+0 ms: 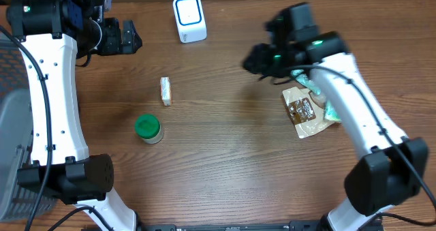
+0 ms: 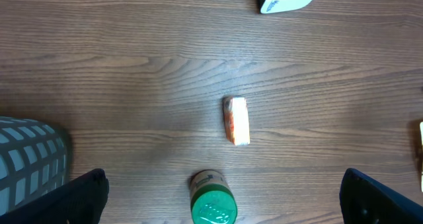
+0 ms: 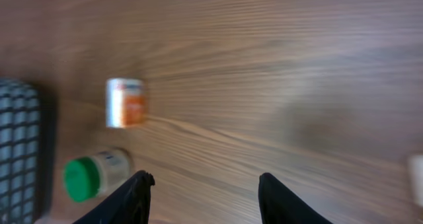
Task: Scan the item barcode
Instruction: 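Move the right gripper to the orange-white tissue pack and grasp it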
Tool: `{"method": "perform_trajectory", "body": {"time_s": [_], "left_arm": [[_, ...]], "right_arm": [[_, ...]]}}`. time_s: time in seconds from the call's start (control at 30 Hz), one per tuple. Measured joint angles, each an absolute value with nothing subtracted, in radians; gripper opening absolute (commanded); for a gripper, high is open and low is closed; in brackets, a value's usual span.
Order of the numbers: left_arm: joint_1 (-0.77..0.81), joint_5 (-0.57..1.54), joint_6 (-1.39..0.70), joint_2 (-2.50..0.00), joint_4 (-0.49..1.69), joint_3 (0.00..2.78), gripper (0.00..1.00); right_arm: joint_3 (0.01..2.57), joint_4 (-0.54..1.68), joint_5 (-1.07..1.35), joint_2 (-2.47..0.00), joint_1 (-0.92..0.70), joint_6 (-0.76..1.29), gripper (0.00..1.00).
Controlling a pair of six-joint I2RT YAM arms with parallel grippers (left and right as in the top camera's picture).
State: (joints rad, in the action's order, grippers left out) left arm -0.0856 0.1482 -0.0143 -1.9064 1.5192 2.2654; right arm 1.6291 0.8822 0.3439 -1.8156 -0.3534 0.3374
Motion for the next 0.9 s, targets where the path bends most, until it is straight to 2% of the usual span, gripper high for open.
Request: {"method": "perform_trajectory", "body": {"time_s": [0.17,0.33,0.6,0.9], "left_arm": [[-0.086,0.148,-0.014,-1.906,1.52,2.265,1.0],[-0.086,0.148,-0.014,-1.906,1.519,2.265,1.0],[-0.086,0.148,-0.014,-1.906,1.519,2.265,0.99],[-0.086,0.148,-0.014,-1.906,1.519,2.265,1.0]], "right_arm": [[1.628,0.655,0.348,-1.901,-0.494,0.398,0.49],[1.63,0.52,0.352,-2.02,-0.596,0.443,0.49],[1.748,0.496,0.299,-2.207,-0.701,0.468,0.51],[1.786,0.413,0.26,-2.289,-0.722,0.471,0.51]]}}
